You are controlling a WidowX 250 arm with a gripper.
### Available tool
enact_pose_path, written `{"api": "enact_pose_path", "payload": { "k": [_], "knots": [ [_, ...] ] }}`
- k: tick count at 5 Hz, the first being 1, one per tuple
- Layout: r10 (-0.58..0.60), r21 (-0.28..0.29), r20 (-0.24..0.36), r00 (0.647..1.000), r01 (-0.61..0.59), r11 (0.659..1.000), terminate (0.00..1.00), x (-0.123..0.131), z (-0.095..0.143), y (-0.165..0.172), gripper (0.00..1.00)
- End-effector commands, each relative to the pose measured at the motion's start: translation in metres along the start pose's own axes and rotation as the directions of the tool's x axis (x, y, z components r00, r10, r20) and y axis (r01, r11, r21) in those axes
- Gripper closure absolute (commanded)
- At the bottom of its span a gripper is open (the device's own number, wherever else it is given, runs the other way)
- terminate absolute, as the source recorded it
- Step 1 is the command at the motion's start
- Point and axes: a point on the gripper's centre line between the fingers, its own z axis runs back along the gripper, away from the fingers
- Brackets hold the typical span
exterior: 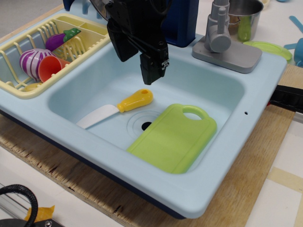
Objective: Put knife on cutting board
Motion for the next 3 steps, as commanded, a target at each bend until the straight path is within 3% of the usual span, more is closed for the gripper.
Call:
{"api": "enact_pose_path", "payload": {
  "k": [1, 3],
  "knots": [
    [0.000, 0.000, 0.000, 1.000, 0.000, 1.000, 0.00, 0.000, 0.000, 0.000, 0.00],
    [0.038, -0.028, -0.018, 0.999, -0.038, 0.999, 0.00, -0.013, -0.028, 0.012, 0.00]
  ]
}}
